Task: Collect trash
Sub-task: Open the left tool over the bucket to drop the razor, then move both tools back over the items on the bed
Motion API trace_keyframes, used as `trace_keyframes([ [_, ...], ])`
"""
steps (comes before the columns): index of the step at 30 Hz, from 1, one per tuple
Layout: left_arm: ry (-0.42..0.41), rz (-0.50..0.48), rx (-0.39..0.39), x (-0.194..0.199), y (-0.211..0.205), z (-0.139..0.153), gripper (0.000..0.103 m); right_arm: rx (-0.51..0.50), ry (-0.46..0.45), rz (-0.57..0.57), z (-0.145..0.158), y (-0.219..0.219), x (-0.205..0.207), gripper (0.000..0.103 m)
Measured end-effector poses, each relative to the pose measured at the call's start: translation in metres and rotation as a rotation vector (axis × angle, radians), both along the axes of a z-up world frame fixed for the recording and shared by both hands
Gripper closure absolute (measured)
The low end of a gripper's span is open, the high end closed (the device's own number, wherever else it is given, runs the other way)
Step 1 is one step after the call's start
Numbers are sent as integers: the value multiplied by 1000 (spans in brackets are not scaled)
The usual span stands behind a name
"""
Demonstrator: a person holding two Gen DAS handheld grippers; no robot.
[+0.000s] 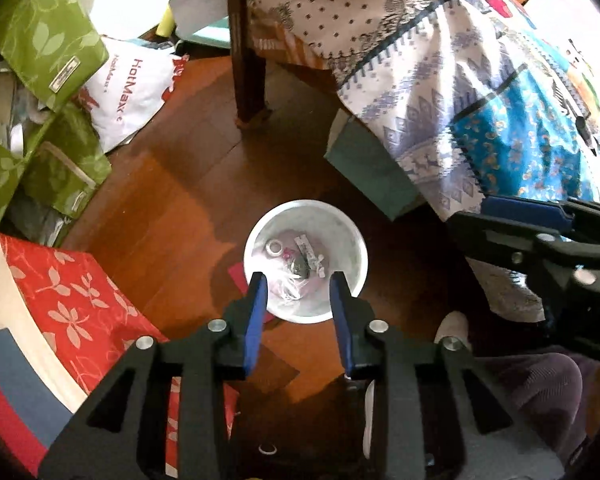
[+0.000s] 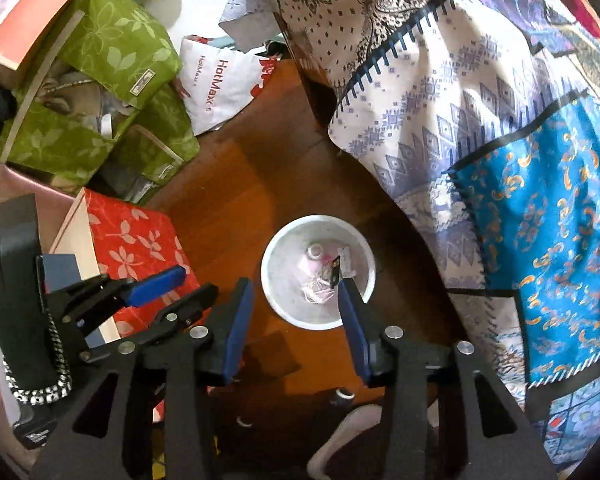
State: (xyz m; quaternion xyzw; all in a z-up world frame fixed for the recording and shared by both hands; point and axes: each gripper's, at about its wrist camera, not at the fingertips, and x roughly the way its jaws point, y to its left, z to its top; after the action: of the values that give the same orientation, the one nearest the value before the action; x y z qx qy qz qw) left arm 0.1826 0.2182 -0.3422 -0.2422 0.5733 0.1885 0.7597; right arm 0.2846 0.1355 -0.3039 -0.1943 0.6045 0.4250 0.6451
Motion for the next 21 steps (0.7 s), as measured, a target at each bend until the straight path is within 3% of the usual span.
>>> trace_keyframes([
  [9, -57, 4, 22, -10, -7, 30, 73, 28, -68, 10, 26, -21, -5, 62],
  [21, -225, -17, 157, -30, -43, 125, 73, 174, -234, -53, 106, -76, -15, 62],
])
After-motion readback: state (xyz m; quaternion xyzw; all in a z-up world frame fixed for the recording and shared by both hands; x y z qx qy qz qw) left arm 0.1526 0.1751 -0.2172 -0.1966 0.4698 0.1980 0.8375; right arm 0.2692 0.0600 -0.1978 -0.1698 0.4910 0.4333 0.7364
